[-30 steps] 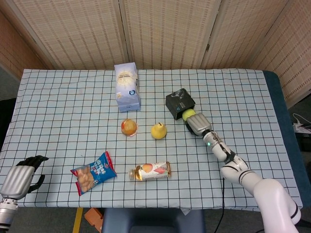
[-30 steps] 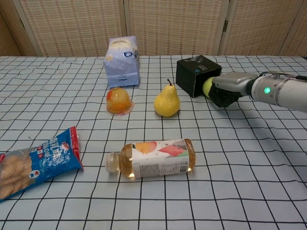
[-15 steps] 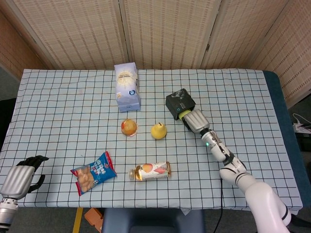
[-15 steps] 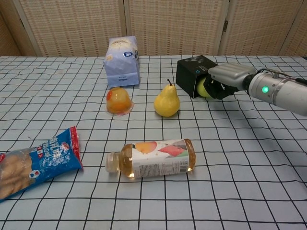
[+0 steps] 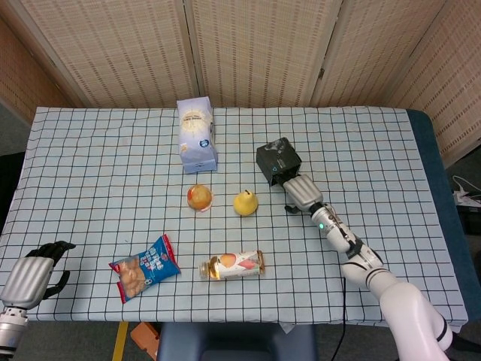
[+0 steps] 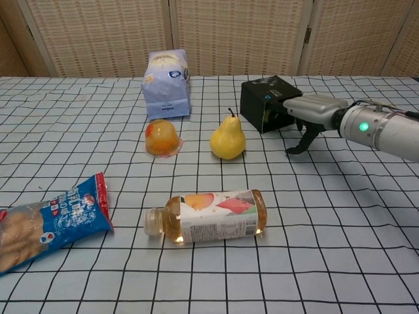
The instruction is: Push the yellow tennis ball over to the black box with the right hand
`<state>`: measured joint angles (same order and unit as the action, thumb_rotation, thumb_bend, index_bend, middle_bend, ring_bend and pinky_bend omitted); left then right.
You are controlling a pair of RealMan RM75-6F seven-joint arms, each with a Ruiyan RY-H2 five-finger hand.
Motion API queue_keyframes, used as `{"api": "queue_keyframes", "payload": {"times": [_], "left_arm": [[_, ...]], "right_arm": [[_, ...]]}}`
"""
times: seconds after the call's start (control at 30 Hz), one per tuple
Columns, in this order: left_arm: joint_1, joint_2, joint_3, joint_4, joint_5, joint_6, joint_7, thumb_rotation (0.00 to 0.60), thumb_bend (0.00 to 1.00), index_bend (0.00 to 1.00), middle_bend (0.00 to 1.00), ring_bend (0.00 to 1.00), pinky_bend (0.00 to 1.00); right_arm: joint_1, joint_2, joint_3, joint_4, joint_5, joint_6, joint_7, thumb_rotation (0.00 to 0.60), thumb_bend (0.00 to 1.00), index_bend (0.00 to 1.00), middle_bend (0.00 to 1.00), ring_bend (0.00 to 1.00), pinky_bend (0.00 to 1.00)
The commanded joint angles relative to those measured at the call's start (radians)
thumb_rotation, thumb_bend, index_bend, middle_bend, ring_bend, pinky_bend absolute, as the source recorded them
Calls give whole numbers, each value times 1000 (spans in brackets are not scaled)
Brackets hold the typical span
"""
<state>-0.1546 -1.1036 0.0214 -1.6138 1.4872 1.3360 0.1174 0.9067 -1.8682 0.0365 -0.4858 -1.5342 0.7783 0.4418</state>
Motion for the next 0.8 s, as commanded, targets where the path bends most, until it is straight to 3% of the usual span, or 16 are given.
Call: {"api": "queue_keyframes", "payload": {"times": [0.03,0.27,0.53,0.63,0.8], "left_arm": [[0,0,1,0,1,0,0,600,425,269,240,226,376],[0,-1,2,-2,3,-1,0,600,425,268,240,227,376],[-1,1,4,-4,9,0,-5,600,424,267,240,226,376],[0,2,5,-5,11,2,-6,600,425,267,240,227,376],[1,5,6,-6,17,7,-9,600,424,267,241,226,377]], "right_arm": [[-3,-2,-8,12,-11,18,15,600,150,0,36,0,337],[-11,-6,-18,26,-18,31,27,600,150,0,0,0,328],[-37,30,-18,-44,-9,50,-32,600,149,0,2,0,329],[-66,60,-15,-100,-6,104,-90,600,150,23,73,13,356],[-145,149,-5,-269,2,241,-244,600,150,195,207,104,487]]}}
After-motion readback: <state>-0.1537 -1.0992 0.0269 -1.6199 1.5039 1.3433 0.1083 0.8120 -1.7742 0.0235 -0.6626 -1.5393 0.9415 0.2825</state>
